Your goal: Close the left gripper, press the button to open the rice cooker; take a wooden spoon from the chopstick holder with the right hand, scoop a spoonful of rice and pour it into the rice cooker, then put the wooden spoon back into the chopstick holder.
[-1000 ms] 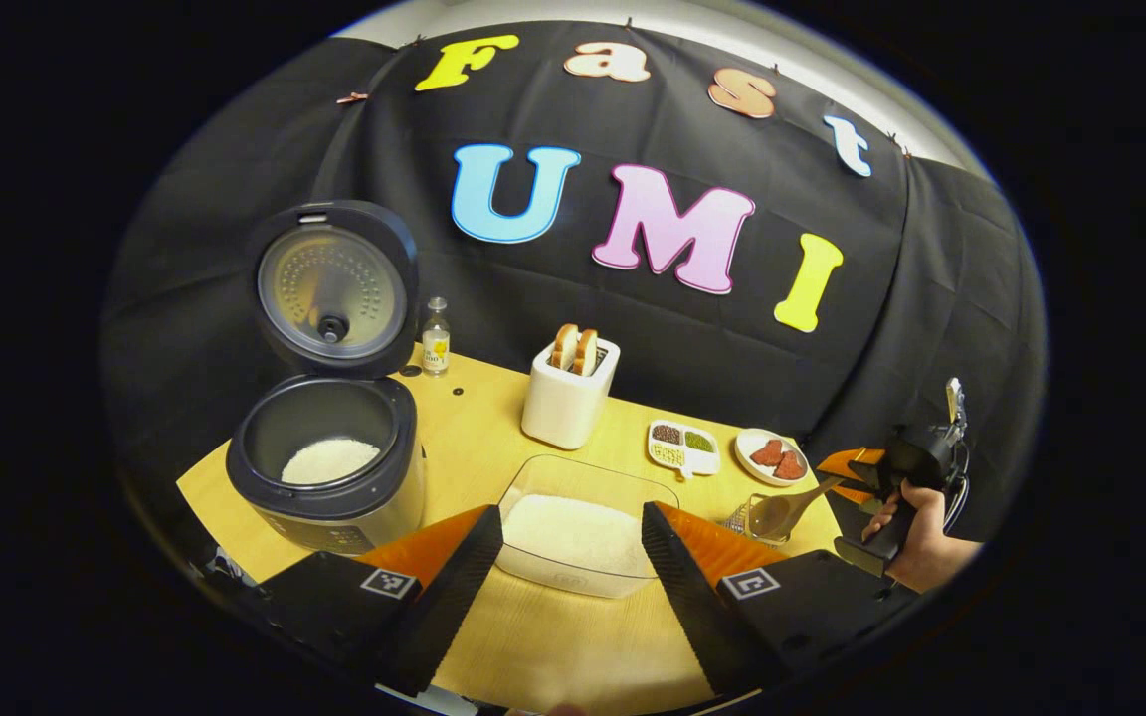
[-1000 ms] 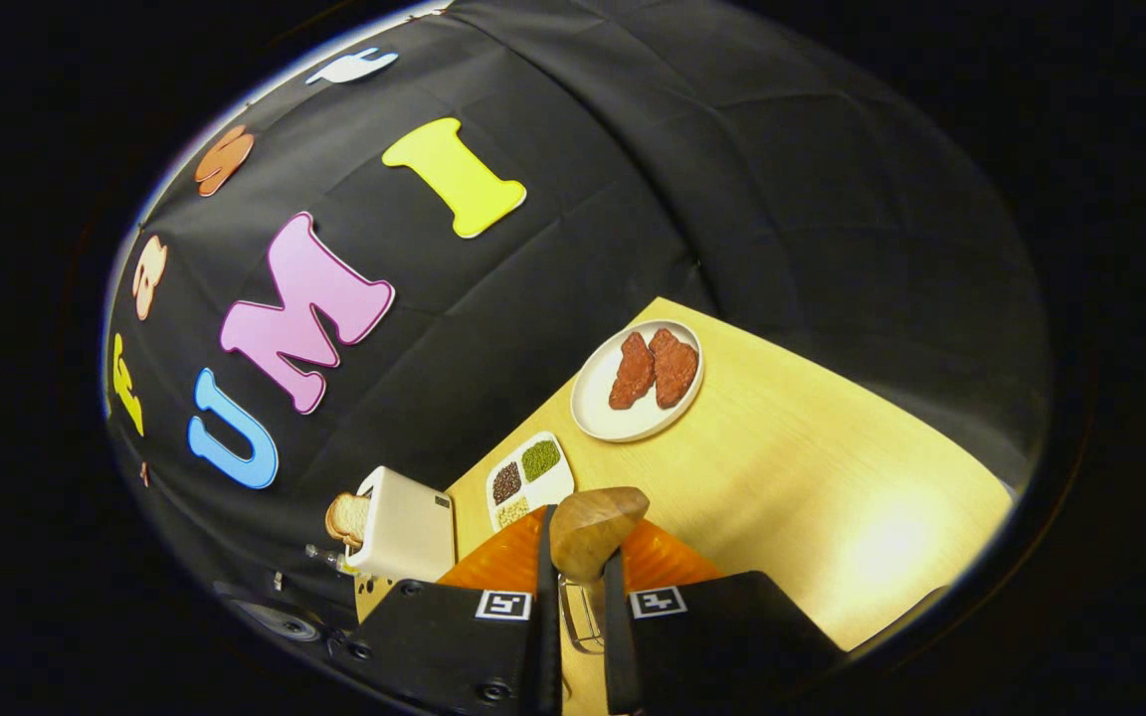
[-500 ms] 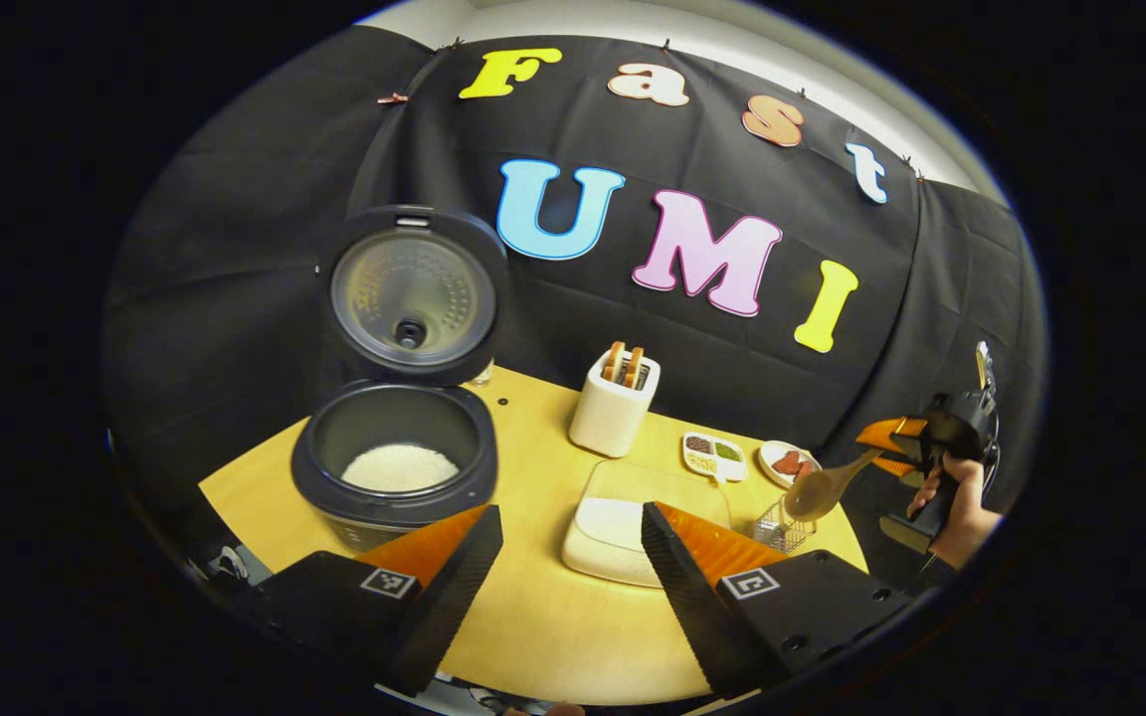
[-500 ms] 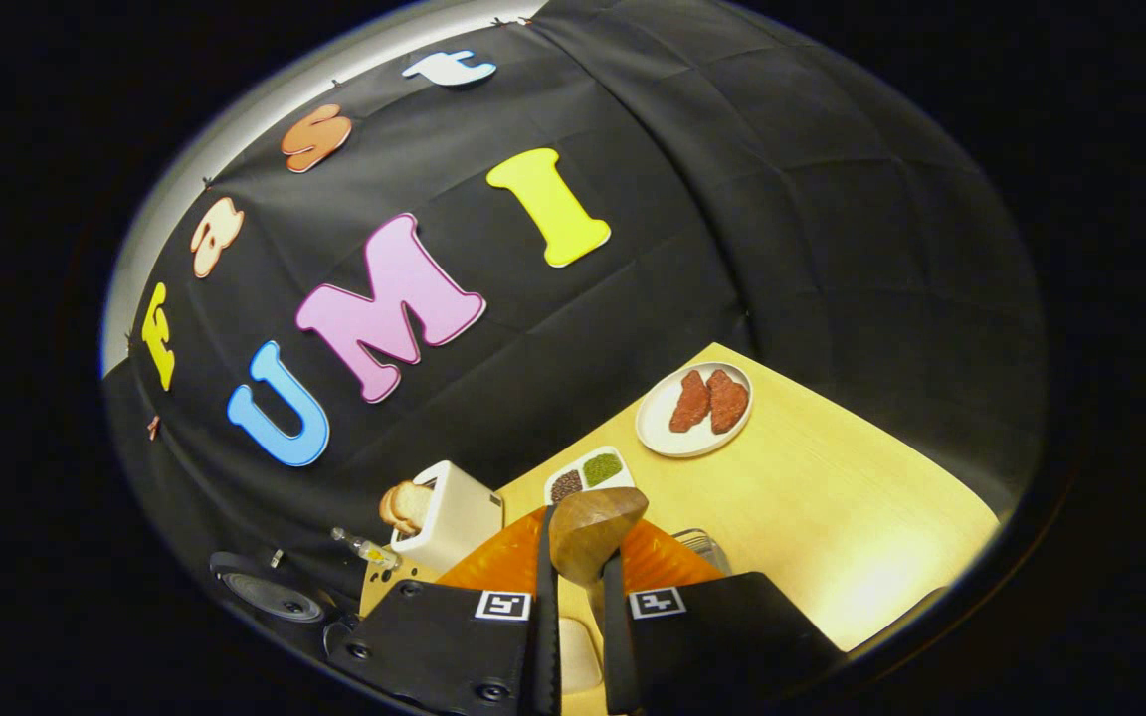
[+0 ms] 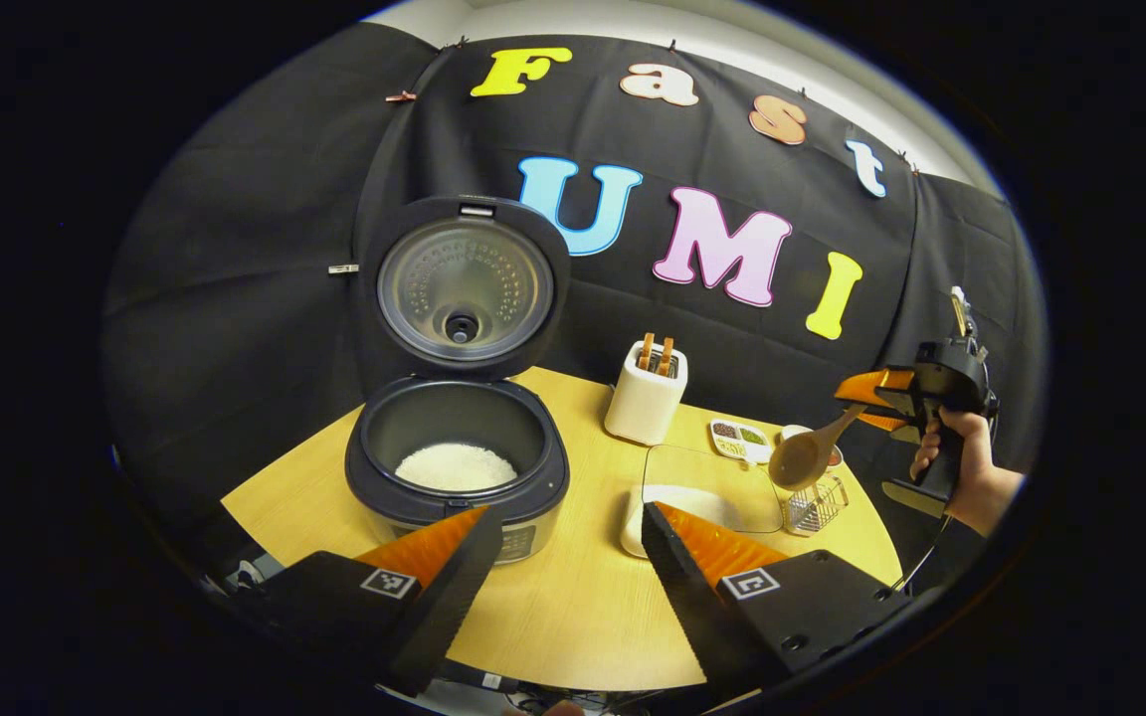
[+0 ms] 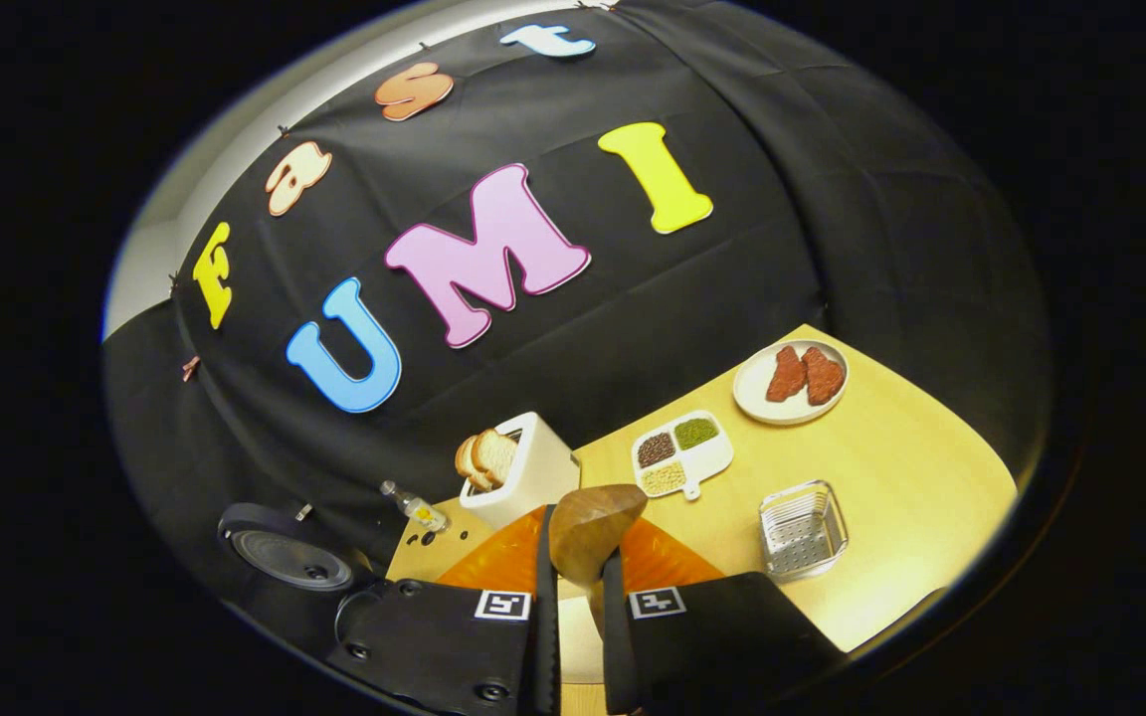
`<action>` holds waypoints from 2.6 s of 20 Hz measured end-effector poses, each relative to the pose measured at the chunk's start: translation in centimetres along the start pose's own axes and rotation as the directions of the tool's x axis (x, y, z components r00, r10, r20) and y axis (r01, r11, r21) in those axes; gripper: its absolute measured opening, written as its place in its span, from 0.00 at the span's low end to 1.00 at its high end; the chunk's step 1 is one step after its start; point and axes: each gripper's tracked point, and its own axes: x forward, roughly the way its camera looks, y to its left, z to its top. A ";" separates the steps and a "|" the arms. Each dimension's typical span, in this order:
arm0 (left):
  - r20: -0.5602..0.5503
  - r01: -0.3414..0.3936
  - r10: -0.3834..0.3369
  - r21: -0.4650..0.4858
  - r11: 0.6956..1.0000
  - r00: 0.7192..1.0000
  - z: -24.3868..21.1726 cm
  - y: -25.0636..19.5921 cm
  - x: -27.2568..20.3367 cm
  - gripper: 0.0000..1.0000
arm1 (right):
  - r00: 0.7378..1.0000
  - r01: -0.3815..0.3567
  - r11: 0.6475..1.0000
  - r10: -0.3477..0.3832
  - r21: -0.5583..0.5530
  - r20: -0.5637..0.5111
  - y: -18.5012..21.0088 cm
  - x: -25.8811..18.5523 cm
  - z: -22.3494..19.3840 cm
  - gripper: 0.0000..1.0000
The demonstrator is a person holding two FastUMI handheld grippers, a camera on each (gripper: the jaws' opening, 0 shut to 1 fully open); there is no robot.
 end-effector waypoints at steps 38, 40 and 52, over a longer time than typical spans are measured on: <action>-0.122 0.069 -0.074 -0.042 0.997 0.990 -2.7 7.5 4.1 0.95 | 0.952 0.176 0.950 -0.098 0.256 -0.291 3.8 6.4 -16.6 0.22; -0.115 0.075 -0.079 -0.042 0.996 0.990 -2.5 7.1 3.8 0.95 | 0.954 0.195 0.937 -0.113 0.291 -0.276 2.2 5.8 -15.9 0.22; -0.099 0.059 -0.058 0.004 0.998 0.993 -2.8 6.4 1.9 0.95 | 0.966 0.225 0.815 -0.114 0.534 -0.233 -3.4 1.9 -12.5 0.22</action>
